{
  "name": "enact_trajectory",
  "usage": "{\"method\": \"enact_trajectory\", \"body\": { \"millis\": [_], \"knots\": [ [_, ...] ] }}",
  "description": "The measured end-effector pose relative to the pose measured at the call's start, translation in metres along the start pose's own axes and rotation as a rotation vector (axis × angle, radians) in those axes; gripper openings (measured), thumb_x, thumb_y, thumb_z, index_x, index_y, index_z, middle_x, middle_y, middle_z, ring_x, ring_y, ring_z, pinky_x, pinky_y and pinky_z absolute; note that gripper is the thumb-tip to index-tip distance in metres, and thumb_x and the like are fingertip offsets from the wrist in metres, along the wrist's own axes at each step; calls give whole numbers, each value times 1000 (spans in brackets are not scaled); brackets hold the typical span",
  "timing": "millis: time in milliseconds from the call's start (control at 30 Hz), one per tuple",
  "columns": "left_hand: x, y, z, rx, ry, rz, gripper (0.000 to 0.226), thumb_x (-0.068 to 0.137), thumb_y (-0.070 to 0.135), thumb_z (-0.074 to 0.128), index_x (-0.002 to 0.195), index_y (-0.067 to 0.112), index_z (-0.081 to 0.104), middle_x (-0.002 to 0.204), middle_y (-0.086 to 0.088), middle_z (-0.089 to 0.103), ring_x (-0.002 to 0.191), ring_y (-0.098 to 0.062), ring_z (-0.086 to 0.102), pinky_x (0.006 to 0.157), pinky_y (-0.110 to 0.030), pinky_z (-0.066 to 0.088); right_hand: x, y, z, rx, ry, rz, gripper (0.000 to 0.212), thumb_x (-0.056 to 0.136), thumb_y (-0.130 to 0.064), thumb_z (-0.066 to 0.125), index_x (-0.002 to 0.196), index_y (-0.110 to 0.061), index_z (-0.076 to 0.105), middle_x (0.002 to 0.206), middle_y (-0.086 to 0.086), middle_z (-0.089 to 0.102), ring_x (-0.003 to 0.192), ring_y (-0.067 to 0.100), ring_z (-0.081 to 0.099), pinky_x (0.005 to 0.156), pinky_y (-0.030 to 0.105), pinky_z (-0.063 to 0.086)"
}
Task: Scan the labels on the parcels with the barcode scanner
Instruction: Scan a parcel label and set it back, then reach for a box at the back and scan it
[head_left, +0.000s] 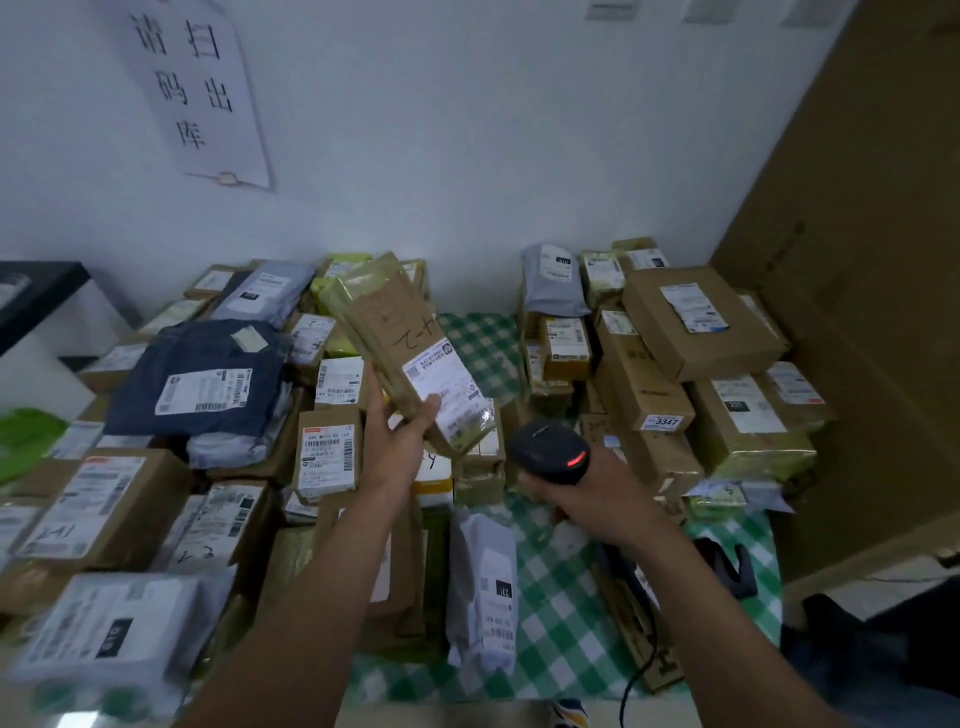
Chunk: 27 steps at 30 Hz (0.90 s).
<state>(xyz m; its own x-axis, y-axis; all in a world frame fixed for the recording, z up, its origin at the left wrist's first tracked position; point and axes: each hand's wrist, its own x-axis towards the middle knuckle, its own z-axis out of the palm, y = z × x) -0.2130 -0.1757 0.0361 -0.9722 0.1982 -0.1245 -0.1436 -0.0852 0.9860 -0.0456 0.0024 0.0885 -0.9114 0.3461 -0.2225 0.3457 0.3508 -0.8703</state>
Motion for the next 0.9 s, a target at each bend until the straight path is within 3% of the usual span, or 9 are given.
{"method": "enact_trajectory", "body": {
  "millis": [133, 267, 467, 733, 900],
  "knots": [
    [9, 8, -10, 11, -7, 33, 96, 93, 17, 76, 160, 49, 15, 142, 3, 63, 127, -15, 63, 106, -49, 53, 6, -10, 8, -9, -47, -11, 31, 84, -42, 84, 110, -39, 69, 88, -12, 78, 68, 15, 76, 76, 41, 61],
    [12, 12, -15, 17, 16, 56, 96, 94, 13, 74, 163, 42, 13, 142, -2, 63, 127, -16, 62, 106, -46, 53, 7, -20, 12, -23, -85, -45, 21, 86, -39, 83, 101, -43, 69, 82, -10, 78, 64, 13, 73, 70, 35, 59],
    [13, 14, -18, 10, 40, 51, 99, 94, 11, 74, 163, 42, 10, 138, -2, 65, 124, -15, 63, 103, -40, 55, 9, -30, 14, -16, -88, -60, 25, 85, -37, 84, 103, -43, 67, 75, -6, 76, 59, 8, 68, 61, 26, 53],
    [19, 20, -20, -8, 44, 66, 96, 95, 9, 72, 162, 46, 13, 129, 10, 68, 117, -11, 68, 102, -46, 56, 17, -35, 16, -29, -126, -41, 28, 84, -40, 83, 107, -39, 68, 72, -10, 75, 60, 7, 69, 59, 22, 52],
    [25, 20, -22, -7, 39, 53, 98, 94, 10, 73, 163, 44, 12, 134, 6, 66, 118, -10, 67, 106, -48, 53, 23, -36, 18, -23, -128, -30, 28, 84, -38, 84, 108, -37, 69, 72, -8, 75, 60, 6, 68, 60, 24, 53]
  ]
}}
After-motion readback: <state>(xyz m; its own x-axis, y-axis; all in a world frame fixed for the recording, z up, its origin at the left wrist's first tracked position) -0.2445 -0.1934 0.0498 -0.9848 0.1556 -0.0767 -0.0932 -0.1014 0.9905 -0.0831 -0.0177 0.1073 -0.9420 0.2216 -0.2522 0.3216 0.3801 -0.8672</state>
